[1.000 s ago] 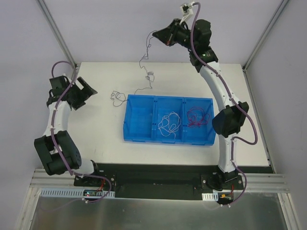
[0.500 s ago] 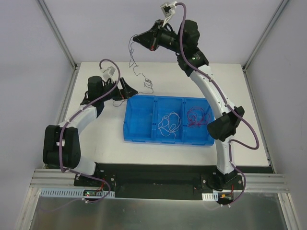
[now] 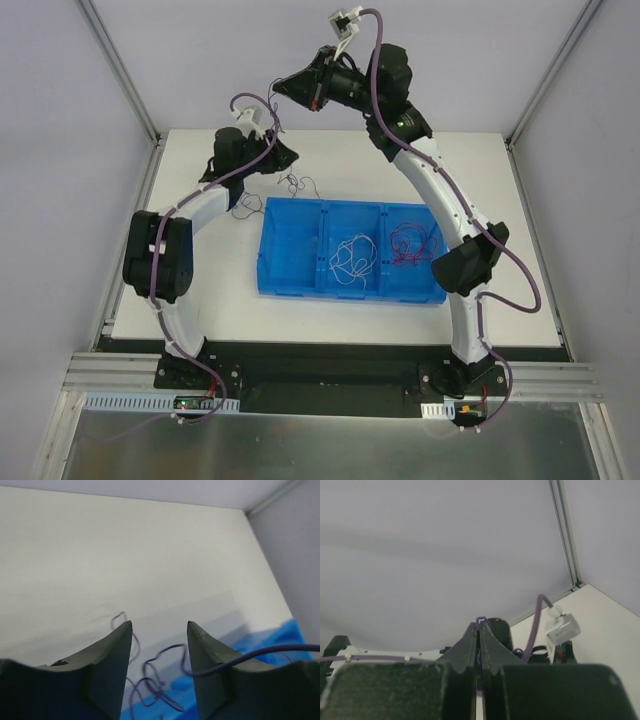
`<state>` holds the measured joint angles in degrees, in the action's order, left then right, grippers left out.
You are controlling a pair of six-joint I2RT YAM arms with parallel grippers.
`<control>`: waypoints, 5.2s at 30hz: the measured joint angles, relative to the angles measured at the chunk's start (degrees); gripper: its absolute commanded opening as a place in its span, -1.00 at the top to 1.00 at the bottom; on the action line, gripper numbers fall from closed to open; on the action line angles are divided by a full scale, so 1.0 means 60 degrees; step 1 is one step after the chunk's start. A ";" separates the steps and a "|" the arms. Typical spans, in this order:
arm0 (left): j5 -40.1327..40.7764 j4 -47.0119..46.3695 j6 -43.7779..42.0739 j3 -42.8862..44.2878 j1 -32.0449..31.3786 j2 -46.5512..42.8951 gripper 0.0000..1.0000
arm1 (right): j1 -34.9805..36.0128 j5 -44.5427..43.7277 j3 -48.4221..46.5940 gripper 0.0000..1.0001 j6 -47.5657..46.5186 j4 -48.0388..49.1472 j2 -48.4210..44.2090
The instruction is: Untangle the cables
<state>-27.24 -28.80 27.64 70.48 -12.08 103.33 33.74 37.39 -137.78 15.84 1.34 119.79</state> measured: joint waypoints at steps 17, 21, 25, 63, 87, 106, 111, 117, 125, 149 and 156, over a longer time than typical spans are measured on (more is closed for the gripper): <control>0.1610 0.4495 0.1013 0.1137 0.2663 0.2524 0.18 | -0.0743 0.0302 0.2983 0.99 -0.0510 -0.1282 -0.4186; 0.1209 0.4809 0.1191 0.0426 0.3111 0.1982 0.18 | -0.1526 0.0441 0.4091 0.99 -0.0280 -0.0546 -0.5421; 0.1078 0.5023 0.1242 -0.0029 0.3625 0.1566 0.14 | -0.2040 0.0423 0.4630 0.99 0.0069 0.0335 -0.5752; -0.1708 0.0863 -0.1195 -0.2871 -0.1093 -0.3268 -0.84 | -0.2656 0.1435 0.2987 0.99 0.1457 0.0652 -0.3909; -0.2408 0.1989 0.2368 -0.0987 -0.1107 -0.0219 0.10 | -0.2860 0.1432 0.3781 0.99 0.1362 0.0980 -0.4597; -0.1534 0.2889 0.1887 -0.0135 -0.0878 -0.0397 1.00 | -0.3071 0.1530 0.4255 0.99 0.1574 0.1421 -0.4623; -0.1279 0.3133 0.2233 -0.0776 0.1931 -0.2065 1.00 | -0.3410 0.1515 0.4736 0.99 0.1570 0.1443 -0.4896; -0.0619 0.3960 0.2306 -0.2448 0.4932 -0.2222 1.00 | -0.4047 0.1322 0.5173 0.99 0.1534 0.1555 -0.5220; -0.0401 0.5289 0.2211 -0.3348 0.5909 -0.1490 1.00 | -0.5206 0.1122 0.5486 0.98 0.1738 0.1814 -0.5089; 0.1705 0.6706 0.1137 -0.2612 0.6838 -0.2222 1.00 | -0.7242 0.0860 0.6641 0.99 0.3169 0.3235 -0.4492; -0.0157 0.6561 0.1191 -0.2339 0.6841 -0.1381 0.66 | -0.6069 0.1177 0.6182 0.99 0.3093 0.3096 -0.4288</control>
<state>-28.18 10.57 34.79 56.45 28.97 95.04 -2.68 44.45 -100.68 34.39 19.92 94.06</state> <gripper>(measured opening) 0.039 0.012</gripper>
